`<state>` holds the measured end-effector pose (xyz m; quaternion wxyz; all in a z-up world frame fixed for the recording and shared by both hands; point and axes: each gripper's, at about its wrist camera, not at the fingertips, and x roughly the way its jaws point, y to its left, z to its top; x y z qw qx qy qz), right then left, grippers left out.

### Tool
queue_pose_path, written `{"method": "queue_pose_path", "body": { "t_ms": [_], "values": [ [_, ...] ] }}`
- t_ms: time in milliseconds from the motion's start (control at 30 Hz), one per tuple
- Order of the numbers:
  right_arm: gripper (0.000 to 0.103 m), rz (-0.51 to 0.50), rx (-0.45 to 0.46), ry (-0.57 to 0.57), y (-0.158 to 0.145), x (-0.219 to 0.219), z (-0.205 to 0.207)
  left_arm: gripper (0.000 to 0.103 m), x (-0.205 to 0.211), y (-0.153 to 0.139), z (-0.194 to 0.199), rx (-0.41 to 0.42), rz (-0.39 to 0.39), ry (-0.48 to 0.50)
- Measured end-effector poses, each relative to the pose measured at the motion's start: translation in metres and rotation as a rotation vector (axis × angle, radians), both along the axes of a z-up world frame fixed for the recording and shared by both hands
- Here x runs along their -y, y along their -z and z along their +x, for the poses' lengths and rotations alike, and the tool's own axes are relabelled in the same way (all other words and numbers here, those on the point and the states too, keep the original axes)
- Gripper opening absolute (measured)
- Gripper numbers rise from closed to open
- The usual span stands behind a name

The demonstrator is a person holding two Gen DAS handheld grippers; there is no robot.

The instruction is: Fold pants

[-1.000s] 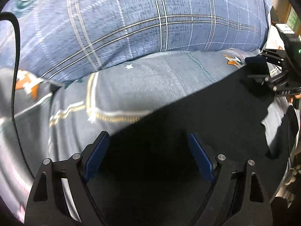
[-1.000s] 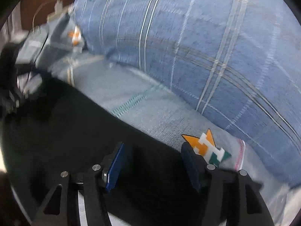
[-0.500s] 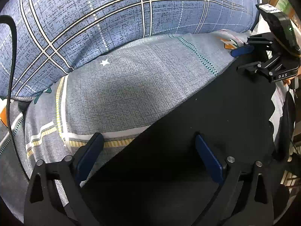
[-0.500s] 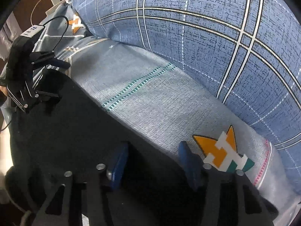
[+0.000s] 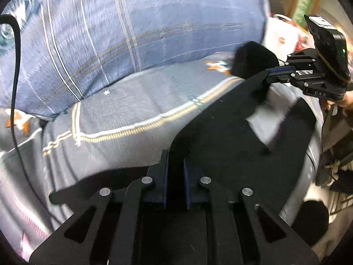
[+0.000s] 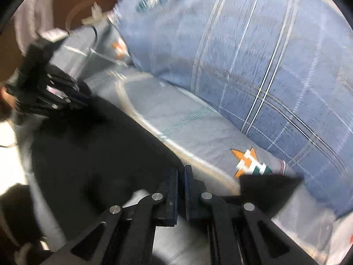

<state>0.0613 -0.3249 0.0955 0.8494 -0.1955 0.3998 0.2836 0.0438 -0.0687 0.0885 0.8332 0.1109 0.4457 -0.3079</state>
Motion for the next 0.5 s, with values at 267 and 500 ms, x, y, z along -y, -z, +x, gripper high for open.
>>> {"method": "queue_pose_path", "body": {
  "t_ms": [267,500],
  "values": [
    [0.005,0.222,-0.017,0.079,0.014,0.02,-0.13,0.01,0.001,0.008,-0.111,-0.005,-0.07,0.002],
    [0.005,0.3,-0.128,0.257,0.081,0.034,-0.17,0.01,-0.005,0.054,-0.135,-0.095,-0.064,-0.073]
  ]
}}
